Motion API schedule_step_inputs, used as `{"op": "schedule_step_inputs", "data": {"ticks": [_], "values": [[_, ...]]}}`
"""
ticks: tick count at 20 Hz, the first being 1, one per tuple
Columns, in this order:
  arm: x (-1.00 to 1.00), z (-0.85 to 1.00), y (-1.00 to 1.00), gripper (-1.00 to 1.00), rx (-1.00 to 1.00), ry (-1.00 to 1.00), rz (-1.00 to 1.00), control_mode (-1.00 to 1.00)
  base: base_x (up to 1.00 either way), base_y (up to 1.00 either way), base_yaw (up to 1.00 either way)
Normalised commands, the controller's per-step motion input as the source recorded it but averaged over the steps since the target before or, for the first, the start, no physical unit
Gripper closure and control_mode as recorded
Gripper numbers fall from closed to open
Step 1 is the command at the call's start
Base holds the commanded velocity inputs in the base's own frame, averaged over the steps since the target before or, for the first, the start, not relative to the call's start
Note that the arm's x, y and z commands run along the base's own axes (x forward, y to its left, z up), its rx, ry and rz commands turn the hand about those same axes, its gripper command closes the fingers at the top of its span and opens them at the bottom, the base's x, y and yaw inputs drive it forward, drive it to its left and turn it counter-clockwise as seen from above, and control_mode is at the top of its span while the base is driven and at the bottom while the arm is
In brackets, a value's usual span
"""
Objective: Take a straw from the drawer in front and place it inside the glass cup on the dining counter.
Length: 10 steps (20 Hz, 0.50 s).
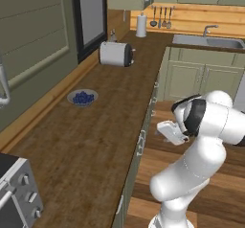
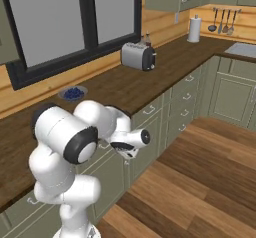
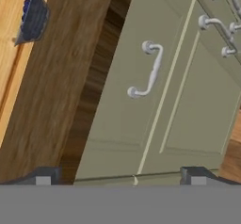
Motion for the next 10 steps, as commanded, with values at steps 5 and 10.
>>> {"op": "schedule_step_inputs", "data": {"ticks": [5, 10], "values": [[0.23, -0.20, 0.08, -1.00, 0.09, 0.00, 0.00, -1.00, 0.00, 0.00, 0.00], [0.24, -0.17, 0.09, -1.00, 0.09, 0.00, 0.00, -1.00, 0.00, 0.00, 0.00]]}}
